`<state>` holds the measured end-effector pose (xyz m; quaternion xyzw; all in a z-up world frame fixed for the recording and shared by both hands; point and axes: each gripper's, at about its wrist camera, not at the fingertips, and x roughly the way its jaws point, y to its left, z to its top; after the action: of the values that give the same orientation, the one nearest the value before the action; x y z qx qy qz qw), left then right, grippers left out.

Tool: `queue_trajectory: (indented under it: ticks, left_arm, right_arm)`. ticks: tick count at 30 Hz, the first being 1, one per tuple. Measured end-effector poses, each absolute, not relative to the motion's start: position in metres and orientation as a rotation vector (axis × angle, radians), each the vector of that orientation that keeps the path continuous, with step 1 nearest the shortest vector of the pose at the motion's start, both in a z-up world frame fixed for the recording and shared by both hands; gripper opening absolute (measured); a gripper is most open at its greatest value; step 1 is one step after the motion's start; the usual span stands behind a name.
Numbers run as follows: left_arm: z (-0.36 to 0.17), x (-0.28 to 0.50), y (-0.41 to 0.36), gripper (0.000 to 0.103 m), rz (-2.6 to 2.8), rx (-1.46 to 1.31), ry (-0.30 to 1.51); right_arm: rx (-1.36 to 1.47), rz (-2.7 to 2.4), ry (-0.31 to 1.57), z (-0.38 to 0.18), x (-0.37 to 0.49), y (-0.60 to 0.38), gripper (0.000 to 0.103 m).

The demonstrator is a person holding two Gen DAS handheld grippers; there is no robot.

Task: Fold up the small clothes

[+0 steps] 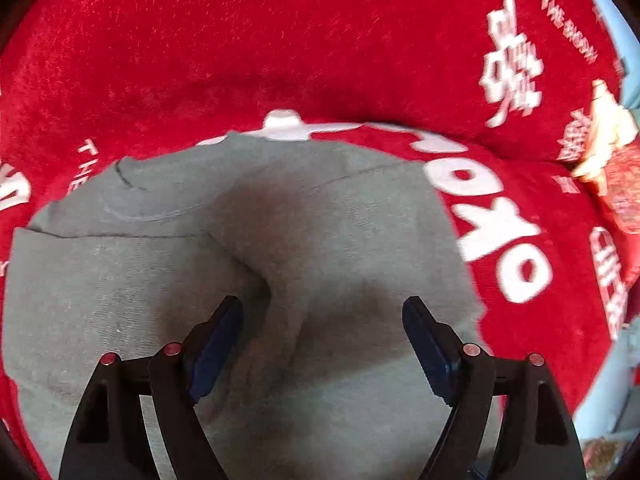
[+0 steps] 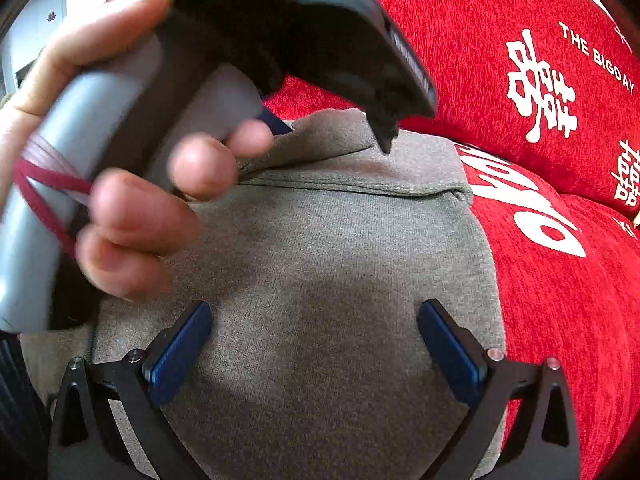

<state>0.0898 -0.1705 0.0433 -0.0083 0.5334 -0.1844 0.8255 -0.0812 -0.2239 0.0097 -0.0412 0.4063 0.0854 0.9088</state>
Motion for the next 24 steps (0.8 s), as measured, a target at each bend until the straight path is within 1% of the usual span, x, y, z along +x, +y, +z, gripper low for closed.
queue_trajectory:
  ticks: [4,8,11,16,19,22,23,24]
  left_arm:
    - [0.069,0.078,-0.147,0.083,-0.496,-0.079,1.062]
    - [0.082,0.08,-0.099,0.083,-0.437,-0.105,1.014]
    - [0.072,0.089,-0.064,0.083,-0.291,-0.08,1.021]
    - [0.046,0.089,-0.016,0.083,-0.085,-0.058,1.047]
    - [0.034,0.085,-0.007,0.083,-0.041,-0.043,1.064]
    - [0.022,0.082,-0.012,0.083,-0.041,-0.011,1.075]
    - [0.021,0.08,-0.014,0.083,-0.034,0.014,1.064]
    - [0.019,0.079,-0.017,0.083,-0.038,0.029,1.061]
  right_arm:
    - [-0.086,0.174,0.844,0.011,-0.081,-0.223,0.103]
    - [-0.059,0.132,0.833,0.026,-0.08,-0.226,0.103]
    - [-0.036,0.096,0.803,0.042,-0.066,-0.229,0.103]
    - [0.043,0.073,0.838,0.054,-0.013,-0.226,0.102]
    - [0.045,0.087,0.87,0.056,0.03,-0.205,0.102]
    - [-0.01,0.098,0.956,0.039,0.068,-0.182,0.102]
    - [-0.042,0.092,0.982,0.032,0.076,-0.177,0.099]
    - [-0.071,0.073,0.999,0.026,0.08,-0.177,0.09]
